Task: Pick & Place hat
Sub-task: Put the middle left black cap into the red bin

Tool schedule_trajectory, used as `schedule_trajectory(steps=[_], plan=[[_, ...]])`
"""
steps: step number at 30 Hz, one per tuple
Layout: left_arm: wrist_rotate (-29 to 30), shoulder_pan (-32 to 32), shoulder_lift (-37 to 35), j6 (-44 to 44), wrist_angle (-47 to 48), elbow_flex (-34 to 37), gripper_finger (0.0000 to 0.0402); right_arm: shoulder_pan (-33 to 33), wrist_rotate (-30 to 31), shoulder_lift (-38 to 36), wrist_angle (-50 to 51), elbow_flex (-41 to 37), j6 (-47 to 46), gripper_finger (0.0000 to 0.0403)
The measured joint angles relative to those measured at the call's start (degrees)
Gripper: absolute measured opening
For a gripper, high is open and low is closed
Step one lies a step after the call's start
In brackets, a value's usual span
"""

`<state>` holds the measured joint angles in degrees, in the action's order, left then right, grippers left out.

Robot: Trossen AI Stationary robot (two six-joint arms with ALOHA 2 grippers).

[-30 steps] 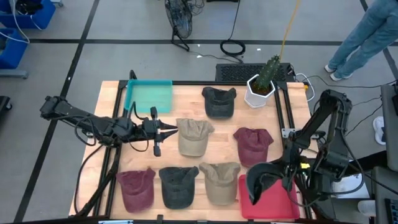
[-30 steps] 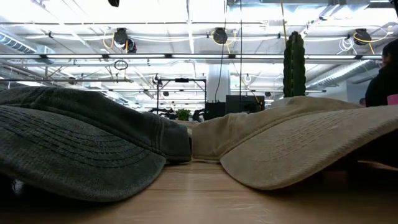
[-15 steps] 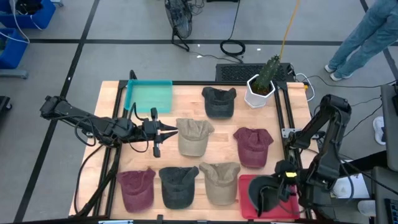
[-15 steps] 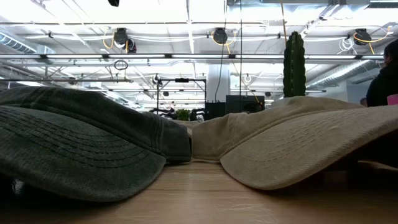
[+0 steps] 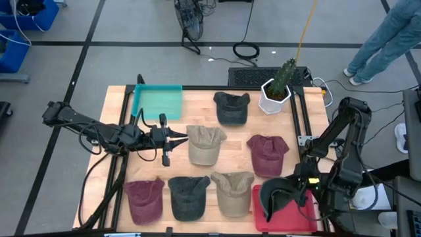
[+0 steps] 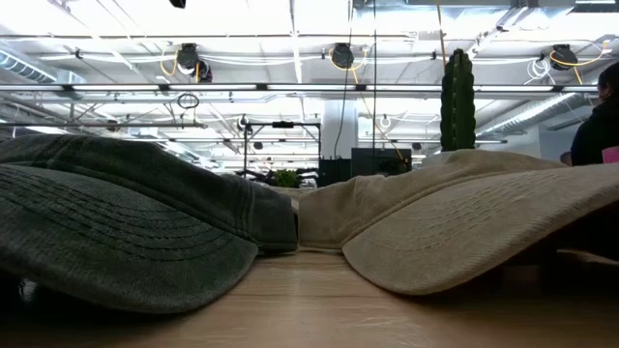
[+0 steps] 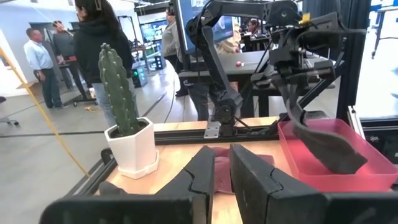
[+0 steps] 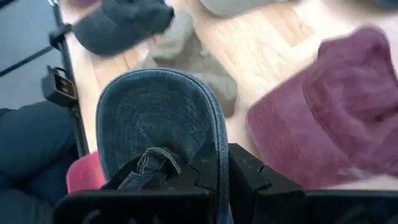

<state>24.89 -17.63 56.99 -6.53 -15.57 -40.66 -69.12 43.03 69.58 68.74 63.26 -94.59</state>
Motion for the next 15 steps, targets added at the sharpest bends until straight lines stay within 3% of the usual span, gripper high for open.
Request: schedule_trajectory(steps=[8,15], plan=[[0.0,0.0,0.0,-0.7,0.8,0.0,0.0056,0.0,6.5,-0.9,5.8,5.2,4.9,0.0005],[0.0,0.0,0.0,-0.5,3.3,0.0,0.0056,0.0,8.8,-0.9,7.7,9.8,14.0,0.0005]])
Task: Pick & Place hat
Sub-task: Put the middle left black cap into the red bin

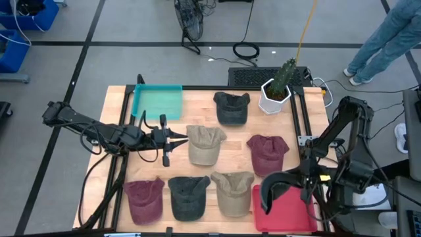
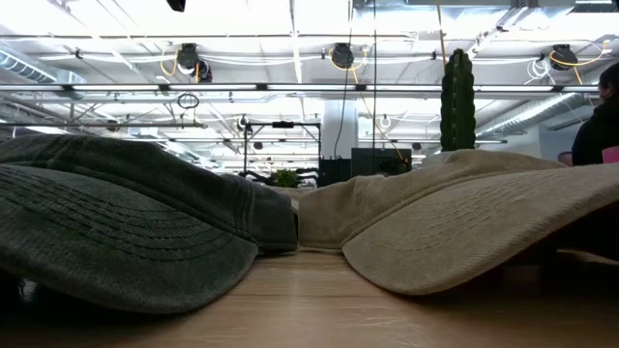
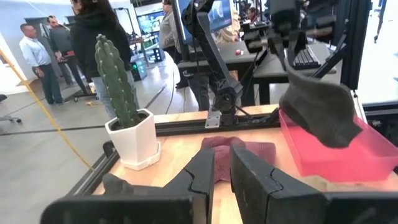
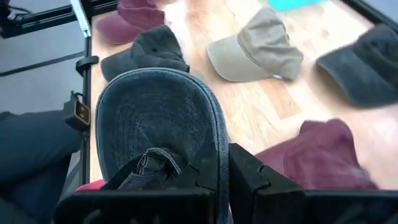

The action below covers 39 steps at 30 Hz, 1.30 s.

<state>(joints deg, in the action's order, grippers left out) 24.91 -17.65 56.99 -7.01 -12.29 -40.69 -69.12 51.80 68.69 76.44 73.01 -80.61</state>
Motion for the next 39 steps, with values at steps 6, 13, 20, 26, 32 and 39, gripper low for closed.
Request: schedule_trajectory(steps=[6,13,20,26,32,39], plan=[[0.0,0.0,0.0,0.0,0.6,0.0,0.0056,0.0,-3.4,0.0,6.3,6.5,3.3,0.0005],[0.4,3.1,0.0,0.1,0.1,0.0,0.0056,-0.1,-4.0,-2.4,12.8,12.0,7.7,0.0005],[-2.5,9.8,1.4,1.2,-0.5,0.0,0.0056,0.1,7.8,-10.6,13.6,12.0,14.6,0.0010],[-6.2,15.7,4.9,-0.5,-1.3,0.0,0.0056,4.0,15.6,-14.3,13.7,12.0,27.0,0.0007],[-18.9,21.5,8.6,1.8,-12.9,0.0,0.0056,11.9,15.7,-11.3,12.4,12.0,36.7,0.0006],[-35.9,23.5,14.5,4.0,-26.4,0.0,0.0058,18.5,19.1,-4.1,3.2,12.0,49.7,0.0005]])
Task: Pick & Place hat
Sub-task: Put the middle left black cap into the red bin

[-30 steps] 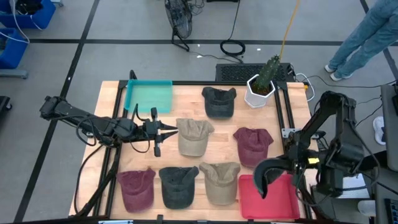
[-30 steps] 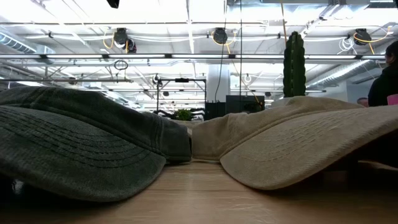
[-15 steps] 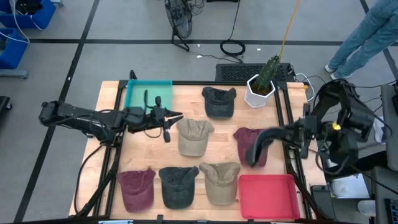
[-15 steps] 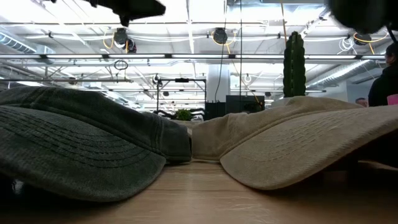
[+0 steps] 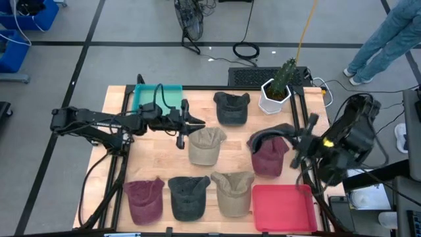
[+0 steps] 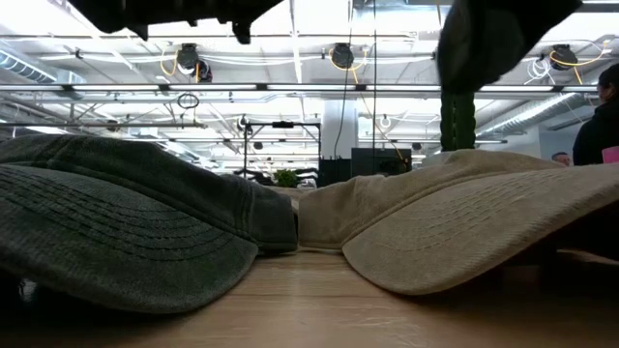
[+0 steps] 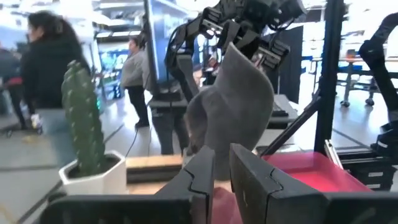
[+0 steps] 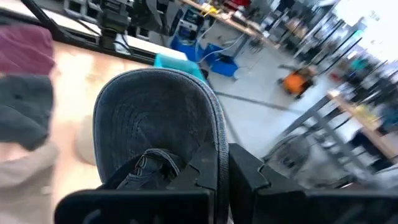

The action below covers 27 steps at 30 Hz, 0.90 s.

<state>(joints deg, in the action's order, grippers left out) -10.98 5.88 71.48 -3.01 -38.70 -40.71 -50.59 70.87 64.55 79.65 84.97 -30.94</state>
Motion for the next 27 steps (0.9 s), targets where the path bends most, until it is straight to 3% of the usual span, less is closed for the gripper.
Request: schedule_trajectory(steps=[3,8,12,15,20,27], plan=[[-0.5,-1.5,2.0,-1.0,-4.2,-0.3,0.0076,0.4,0.6,2.0,-2.0,0.0,2.8,0.0005],[1.5,-6.0,4.7,-1.8,-1.8,-3.7,0.0140,0.1,0.5,1.2,-2.2,0.0,-1.3,0.0006],[10.7,-9.2,5.5,-2.7,3.7,-5.1,0.0195,-1.6,-5.3,0.1,-2.0,0.0,-7.1,0.0006],[13.9,-10.6,5.3,-2.1,6.0,-5.2,0.0223,-3.6,-13.9,1.1,-2.0,-0.7,-9.9,0.0007],[14.0,-13.5,4.6,3.0,6.8,-5.2,0.0238,-6.4,-18.4,4.0,-2.8,-0.9,-16.2,0.0007],[14.7,-20.9,4.7,5.7,6.9,-5.2,0.0239,-13.9,-20.0,9.2,-9.5,-0.9,-19.5,0.0008]])
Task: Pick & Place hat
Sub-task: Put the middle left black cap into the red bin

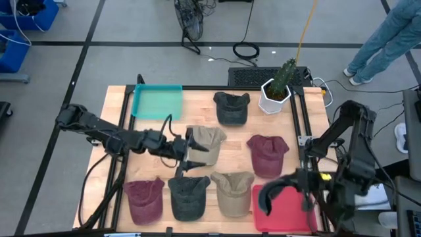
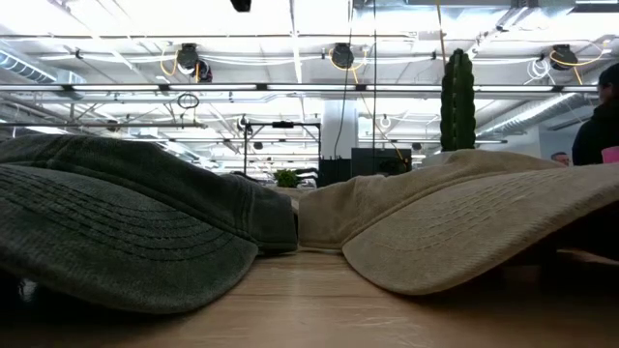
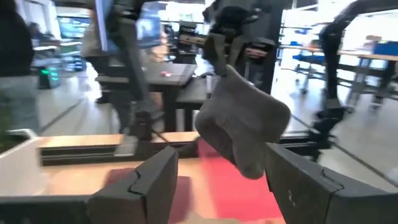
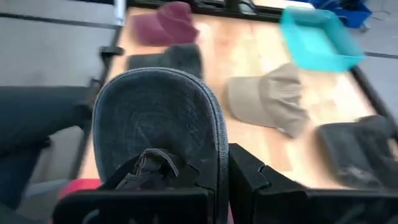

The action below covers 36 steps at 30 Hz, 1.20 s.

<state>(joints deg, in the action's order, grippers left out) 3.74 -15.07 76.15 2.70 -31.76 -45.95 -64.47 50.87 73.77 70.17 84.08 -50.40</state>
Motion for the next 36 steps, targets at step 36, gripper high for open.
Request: schedule_trajectory(steps=[36], plan=[[38.8,-18.7,8.0,5.3,-10.5,0.1,0.0239,-10.4,-16.3,21.0,5.5,0.0,-17.9,0.0037]])
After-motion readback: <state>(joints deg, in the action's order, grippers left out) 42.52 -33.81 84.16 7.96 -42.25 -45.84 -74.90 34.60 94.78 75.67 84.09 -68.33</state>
